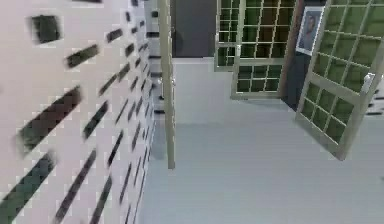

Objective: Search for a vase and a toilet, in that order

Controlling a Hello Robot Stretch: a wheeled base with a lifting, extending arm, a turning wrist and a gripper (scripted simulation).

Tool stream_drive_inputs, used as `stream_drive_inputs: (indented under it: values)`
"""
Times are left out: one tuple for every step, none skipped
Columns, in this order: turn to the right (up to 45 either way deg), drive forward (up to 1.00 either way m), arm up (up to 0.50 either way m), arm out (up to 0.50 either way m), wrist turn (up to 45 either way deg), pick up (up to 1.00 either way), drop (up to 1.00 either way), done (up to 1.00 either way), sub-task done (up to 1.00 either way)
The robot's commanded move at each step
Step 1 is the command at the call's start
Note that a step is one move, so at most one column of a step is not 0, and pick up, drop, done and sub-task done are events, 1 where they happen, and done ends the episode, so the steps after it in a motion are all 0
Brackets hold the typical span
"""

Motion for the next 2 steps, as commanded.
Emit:
stream_drive_inputs:
  values:
    - [45.0, 0.00, 0.00, 0.00, 0.0, 0.00, 0.00, 0.00, 0.00]
    - [39.0, 0.00, 0.00, 0.00, 0.0, 0.00, 0.00, 0.00, 0.00]
